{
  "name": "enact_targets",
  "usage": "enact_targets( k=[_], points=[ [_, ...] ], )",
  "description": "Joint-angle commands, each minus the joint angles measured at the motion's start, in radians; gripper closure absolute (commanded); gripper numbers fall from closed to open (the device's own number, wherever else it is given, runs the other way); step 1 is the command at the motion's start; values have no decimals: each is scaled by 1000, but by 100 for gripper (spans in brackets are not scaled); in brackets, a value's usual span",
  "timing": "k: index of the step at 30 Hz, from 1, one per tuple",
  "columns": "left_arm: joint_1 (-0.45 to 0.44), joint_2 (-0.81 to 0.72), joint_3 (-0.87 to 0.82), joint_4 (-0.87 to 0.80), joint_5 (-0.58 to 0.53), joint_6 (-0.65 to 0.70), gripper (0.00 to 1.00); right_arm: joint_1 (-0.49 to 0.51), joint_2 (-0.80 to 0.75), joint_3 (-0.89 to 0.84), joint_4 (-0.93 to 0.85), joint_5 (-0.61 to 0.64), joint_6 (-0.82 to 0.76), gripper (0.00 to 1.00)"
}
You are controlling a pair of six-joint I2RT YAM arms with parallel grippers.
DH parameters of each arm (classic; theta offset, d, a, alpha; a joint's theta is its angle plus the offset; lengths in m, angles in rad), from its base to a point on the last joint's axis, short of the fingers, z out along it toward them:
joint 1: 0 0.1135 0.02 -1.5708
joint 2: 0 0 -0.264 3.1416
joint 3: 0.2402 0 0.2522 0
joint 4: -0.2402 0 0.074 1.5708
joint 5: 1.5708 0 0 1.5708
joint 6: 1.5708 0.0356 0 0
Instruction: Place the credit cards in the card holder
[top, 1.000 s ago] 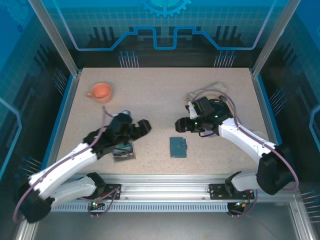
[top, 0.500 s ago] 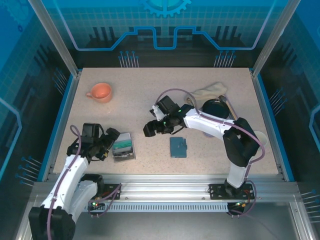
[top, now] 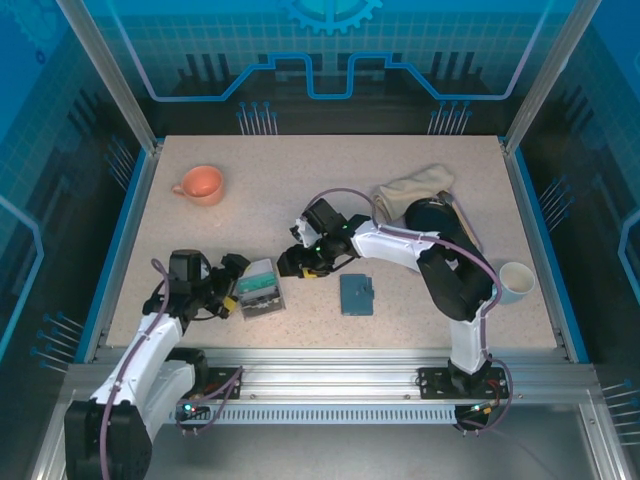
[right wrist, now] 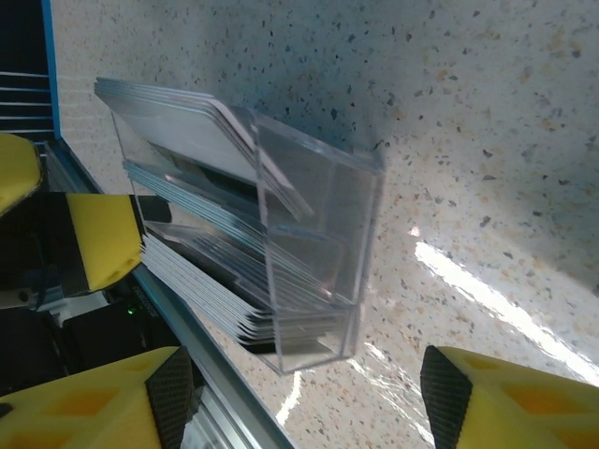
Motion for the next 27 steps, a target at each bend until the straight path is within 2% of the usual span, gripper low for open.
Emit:
enact_targets(
  k=[1,15,21,27],
  points=[
    [1,58,1,176,91,-45,1,-34,27,9,91,-87,67,32],
    [-183,471,212,429,57,-85,1,-137,67,1,169,-157,144,31],
    [-268,678,367,500,65,-87,1,-194,39,-37,196,-164,157,31],
    [-300,883,573,532,98,-67,1,-273,-3,-92,191,-138,150,30]
  ],
)
